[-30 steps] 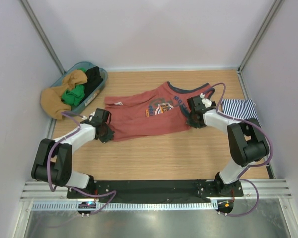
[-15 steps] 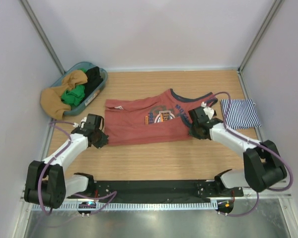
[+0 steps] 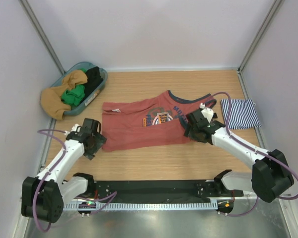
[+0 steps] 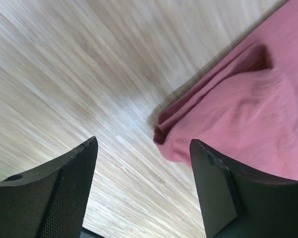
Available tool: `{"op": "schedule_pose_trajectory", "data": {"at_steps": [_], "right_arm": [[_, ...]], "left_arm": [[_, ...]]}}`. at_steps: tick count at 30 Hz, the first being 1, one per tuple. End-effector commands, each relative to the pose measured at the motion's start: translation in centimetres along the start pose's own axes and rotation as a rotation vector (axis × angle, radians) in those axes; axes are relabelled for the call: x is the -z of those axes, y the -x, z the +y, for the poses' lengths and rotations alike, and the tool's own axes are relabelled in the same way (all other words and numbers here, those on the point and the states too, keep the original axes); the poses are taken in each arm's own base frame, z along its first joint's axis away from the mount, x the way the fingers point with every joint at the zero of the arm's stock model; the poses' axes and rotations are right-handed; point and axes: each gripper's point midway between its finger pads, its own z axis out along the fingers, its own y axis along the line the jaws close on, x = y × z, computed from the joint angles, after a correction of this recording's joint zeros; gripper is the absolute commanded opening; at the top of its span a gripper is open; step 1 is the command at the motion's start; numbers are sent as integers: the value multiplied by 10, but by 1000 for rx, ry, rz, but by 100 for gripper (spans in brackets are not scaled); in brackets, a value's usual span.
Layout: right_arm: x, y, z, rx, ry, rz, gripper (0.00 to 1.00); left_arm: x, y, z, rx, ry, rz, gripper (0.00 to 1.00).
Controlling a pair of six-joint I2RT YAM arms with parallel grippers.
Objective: Fold and stack the tank tops
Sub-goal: Fold the tank top
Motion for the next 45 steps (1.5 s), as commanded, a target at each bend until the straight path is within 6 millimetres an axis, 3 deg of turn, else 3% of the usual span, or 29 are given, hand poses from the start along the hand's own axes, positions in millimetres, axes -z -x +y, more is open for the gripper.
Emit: {"op": "schedule_pose_trajectory", "data": {"at_steps": [1, 3, 5, 6, 8, 10, 11, 12, 16, 17, 18, 19, 20, 21, 22, 23, 24, 25, 26, 27, 31, 36, 38, 39, 42, 45], "right_arm": [[17, 56, 31, 11, 53, -144, 62], [17, 67, 45, 42, 82, -158, 61], [18, 88, 67, 46, 136, -192, 61], [24, 101, 84, 52, 194, -200, 61], [13, 112, 101, 62, 224, -187, 61], [16, 132, 123, 66, 287, -191, 61], [-1, 133, 125, 74, 269, -161, 61], [3, 147, 138, 83, 308, -170, 61], [-27, 173, 154, 112, 306, -149, 60], [-32, 178, 157, 116, 306, -149, 60], [-45, 188, 162, 115, 306, -149, 60], [-50, 192, 167, 141, 323, -148, 60], [-50, 210, 174, 137, 331, -176, 60], [-57, 214, 175, 143, 315, -174, 60], [-78, 207, 174, 167, 283, -144, 59], [-77, 223, 180, 166, 290, -171, 59], [-85, 225, 180, 169, 275, -164, 59], [-107, 218, 179, 175, 251, -134, 58], [-111, 221, 182, 181, 254, -134, 58], [-115, 231, 187, 175, 266, -154, 57], [-152, 227, 190, 177, 263, -109, 58], [-166, 230, 206, 172, 319, -98, 59], [-169, 231, 211, 164, 330, -98, 54], [-177, 228, 210, 161, 324, -90, 41], [-178, 229, 216, 140, 357, -85, 17], [-180, 237, 210, 120, 346, -105, 8]], "left_arm": [[24, 43, -11, -16, 31, -153, 78], [33, 60, 0, -66, 117, -217, 84], [45, 78, -14, -116, 88, -271, 92], [47, 81, -27, -138, 41, -273, 93], [48, 90, -54, -147, -60, -305, 93], [46, 91, -79, -204, -143, -289, 93], [48, 97, -93, -197, -185, -310, 92], [51, 101, -104, -208, -206, -312, 93], [41, 112, -142, -266, -241, -314, 89], [26, 110, -149, -288, -219, -291, 88], [30, 118, -163, -298, -240, -304, 86], [14, 116, -169, -320, -212, -280, 86], [11, 119, -176, -330, -207, -282, 84], [13, 128, -188, -328, -216, -299, 84], [10, 131, -194, -340, -211, -304, 84], [1, 135, -205, -348, -203, -300, 81], [-3, 136, -210, -353, -200, -299, 81], [-7, 138, -215, -362, -197, -298, 80], [-22, 135, -216, -374, -170, -277, 79], [-22, 139, -225, -376, -183, -282, 78], [-49, 135, -234, -402, -152, -244, 76], [-79, 129, -240, -425, -125, -203, 66], [-84, 129, -245, -433, -127, -201, 57], [-85, 130, -246, -436, -127, -201, 53], [-91, 133, -249, -444, -114, -210, 39], [-90, 141, -252, -449, -106, -238, 31]]}}
